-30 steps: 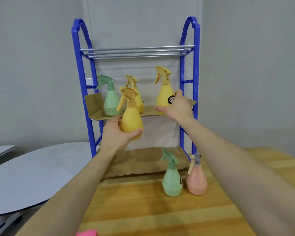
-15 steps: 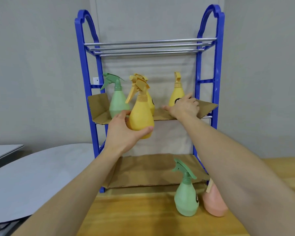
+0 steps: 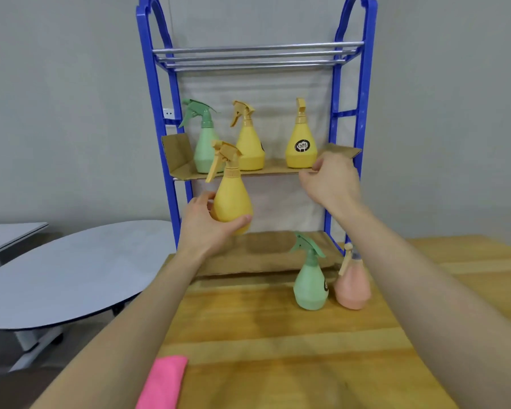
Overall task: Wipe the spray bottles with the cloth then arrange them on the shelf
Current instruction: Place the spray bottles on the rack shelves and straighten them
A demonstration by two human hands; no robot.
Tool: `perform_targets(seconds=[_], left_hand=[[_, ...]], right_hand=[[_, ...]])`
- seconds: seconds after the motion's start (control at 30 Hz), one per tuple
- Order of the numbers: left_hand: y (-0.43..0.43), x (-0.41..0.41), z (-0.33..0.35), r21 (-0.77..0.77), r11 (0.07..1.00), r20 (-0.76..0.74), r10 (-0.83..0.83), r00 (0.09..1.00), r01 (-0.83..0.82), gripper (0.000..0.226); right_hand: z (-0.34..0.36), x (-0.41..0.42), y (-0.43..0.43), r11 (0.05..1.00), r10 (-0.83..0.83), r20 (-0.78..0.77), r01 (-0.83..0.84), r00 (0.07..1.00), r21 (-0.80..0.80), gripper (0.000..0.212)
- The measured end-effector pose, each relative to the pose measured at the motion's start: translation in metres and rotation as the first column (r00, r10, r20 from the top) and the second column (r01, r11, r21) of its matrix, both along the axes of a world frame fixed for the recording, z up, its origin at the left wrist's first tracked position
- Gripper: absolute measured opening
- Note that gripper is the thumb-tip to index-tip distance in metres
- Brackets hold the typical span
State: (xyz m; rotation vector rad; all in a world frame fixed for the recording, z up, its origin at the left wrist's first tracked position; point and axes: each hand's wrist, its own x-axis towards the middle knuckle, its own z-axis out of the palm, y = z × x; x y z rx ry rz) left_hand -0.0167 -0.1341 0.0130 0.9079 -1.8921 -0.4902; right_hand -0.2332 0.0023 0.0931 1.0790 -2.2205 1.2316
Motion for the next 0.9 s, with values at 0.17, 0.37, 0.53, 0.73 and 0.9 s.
perform_targets(seconds=[0.17,0.37,0.53,0.73,0.9], left_hand=[[0.014,0.012,-0.056,0.109,0.994,0.043,0.000,0.999,-0.005,0.095],[0.026,0.021,-0.118,0.288,0.958,0.107,-0.013,0.994,-0.018,0.096],[0.029,0.030,-0.159,0.356,0.934,0.226,-0.059,0.972,-0.026,0.102],[0.026,0.037,-0.179,0.398,0.916,0.275,-0.080,0.958,-0.038,0.109],[0.020,0.038,-0.183,0.399,0.916,0.309,-0.094,0.946,-0.039,0.108]], right_hand=[[-0.114,0.040,0.049,0.997,0.064,0.103,-0.067,0.993,0.025,0.017],[-0.241,0.044,0.050,0.969,-0.018,0.262,-0.048,0.965,0.242,0.077],[-0.268,0.026,0.040,0.950,-0.059,0.357,-0.058,0.932,0.306,0.098],[-0.266,0.000,0.019,0.955,-0.080,0.345,-0.027,0.935,0.295,0.110],[-0.260,-0.001,0.014,0.938,-0.113,0.281,0.009,0.953,0.347,0.094]])
